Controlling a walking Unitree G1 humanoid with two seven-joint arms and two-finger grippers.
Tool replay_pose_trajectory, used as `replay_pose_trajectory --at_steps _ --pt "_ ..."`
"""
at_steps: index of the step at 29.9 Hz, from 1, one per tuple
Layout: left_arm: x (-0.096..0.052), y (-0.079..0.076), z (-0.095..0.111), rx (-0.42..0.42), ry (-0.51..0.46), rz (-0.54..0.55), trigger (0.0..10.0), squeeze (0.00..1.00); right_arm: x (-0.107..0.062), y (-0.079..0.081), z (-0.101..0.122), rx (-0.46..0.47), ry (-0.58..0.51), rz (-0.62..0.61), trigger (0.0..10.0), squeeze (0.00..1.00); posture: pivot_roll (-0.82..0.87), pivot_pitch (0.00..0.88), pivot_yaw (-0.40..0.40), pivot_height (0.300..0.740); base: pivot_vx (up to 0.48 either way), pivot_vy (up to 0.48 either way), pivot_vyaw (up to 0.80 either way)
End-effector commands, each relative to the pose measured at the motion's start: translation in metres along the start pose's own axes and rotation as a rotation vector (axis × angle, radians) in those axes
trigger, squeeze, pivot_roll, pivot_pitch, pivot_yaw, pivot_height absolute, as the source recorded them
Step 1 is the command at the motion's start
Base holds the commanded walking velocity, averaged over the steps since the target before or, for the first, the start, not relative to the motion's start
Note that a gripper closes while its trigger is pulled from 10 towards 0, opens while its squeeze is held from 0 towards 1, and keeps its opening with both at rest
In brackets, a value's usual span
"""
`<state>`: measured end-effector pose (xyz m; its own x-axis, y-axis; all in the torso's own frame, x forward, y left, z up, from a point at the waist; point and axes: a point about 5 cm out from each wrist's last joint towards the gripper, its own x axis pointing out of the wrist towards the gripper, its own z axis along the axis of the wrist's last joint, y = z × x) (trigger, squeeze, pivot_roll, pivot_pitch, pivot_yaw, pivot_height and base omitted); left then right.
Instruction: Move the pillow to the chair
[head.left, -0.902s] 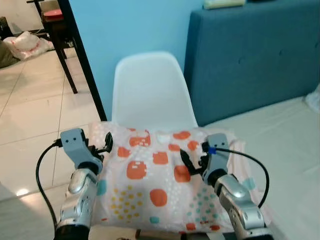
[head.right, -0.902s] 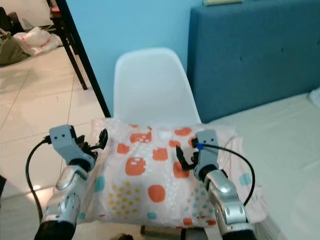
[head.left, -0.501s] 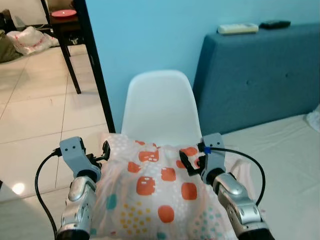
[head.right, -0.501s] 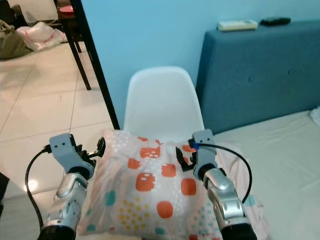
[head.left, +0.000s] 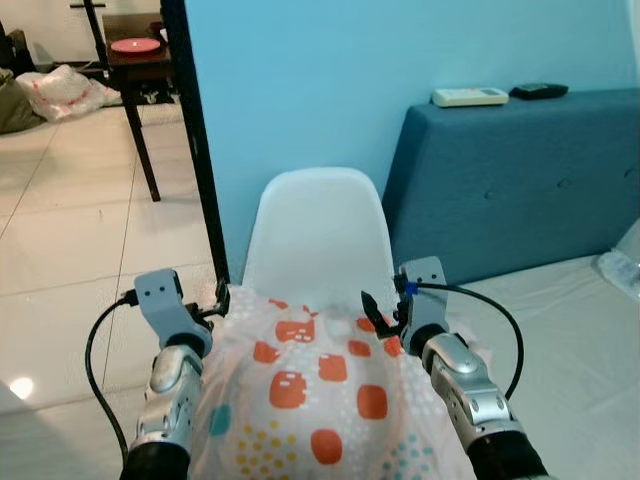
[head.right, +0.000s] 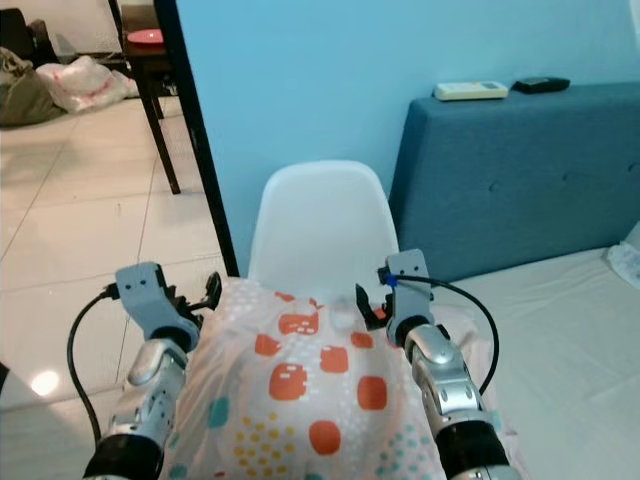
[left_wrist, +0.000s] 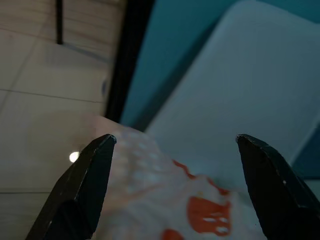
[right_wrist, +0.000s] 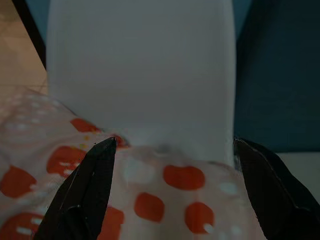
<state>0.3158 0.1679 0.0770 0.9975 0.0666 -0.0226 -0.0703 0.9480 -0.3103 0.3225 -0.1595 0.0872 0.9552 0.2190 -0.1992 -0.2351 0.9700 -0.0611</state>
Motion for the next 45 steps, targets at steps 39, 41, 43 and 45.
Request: replay_pose_trajectory --at_steps 39,41,43,45 --pt "-0.013 -0.005 -0.011 0.175 0.043 -0.107 10.0 0.00 -0.016 0.001 -0.021 0.074 -0.066 0.003 10.0 0.00 -0.09 0.000 0.008 0.740 0.000 0.000 0.00" --pt "-0.016 -0.003 -0.012 0.175 0.046 -0.100 10.0 0.00 -0.018 0.003 -0.022 0.069 -0.066 0.008 10.0 0.00 -0.08 0.000 0.004 0.740 0.000 0.000 0.00" --pt "-0.030 0.002 -0.016 0.168 0.053 -0.072 10.0 0.00 -0.029 0.009 -0.025 0.074 -0.072 0.028 10.0 0.00 -0.08 0.000 -0.005 0.740 0.000 0.000 0.00" --pt "-0.040 0.002 -0.018 0.157 0.060 -0.062 10.0 0.00 -0.036 0.013 -0.028 0.075 -0.067 0.032 10.0 0.00 -0.08 0.000 -0.005 0.740 0.000 0.000 0.00"
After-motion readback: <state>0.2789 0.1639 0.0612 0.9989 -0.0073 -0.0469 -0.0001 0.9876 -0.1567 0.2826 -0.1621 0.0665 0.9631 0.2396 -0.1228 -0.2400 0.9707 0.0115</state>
